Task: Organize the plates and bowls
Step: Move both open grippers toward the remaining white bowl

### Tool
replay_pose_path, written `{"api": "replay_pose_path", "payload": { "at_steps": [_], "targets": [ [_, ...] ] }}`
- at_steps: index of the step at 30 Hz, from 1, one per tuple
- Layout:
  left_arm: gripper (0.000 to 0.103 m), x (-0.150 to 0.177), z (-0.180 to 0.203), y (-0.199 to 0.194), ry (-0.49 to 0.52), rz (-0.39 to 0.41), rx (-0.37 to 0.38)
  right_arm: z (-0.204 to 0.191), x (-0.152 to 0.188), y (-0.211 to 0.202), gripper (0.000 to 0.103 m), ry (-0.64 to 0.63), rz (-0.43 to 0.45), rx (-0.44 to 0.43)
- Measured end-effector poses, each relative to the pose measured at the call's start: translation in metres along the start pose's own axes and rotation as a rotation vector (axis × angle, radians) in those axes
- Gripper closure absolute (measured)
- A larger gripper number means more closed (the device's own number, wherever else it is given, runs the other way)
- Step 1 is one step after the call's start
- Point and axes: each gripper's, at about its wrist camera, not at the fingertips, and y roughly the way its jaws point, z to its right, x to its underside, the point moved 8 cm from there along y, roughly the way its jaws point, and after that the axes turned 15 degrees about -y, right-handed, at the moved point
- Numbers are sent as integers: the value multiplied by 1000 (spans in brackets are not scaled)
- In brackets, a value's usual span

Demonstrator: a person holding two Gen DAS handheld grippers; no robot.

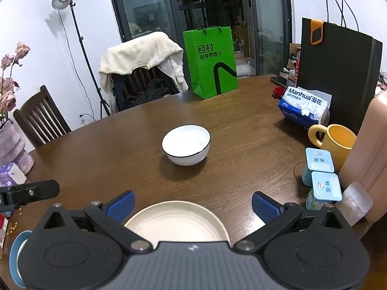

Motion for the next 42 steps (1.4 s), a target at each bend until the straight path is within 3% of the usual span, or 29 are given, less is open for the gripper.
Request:
{"api": "replay_pose_path", "payload": {
  "at_steps": [19,42],
  "targets": [
    [0,-38,32,73,-27,-17,-50,57,-29,67,0,-5,-44,-23],
    [0,-70,49,149,-65,-24,-86,90,-70,153,0,-32,-60,-64]
  ]
}}
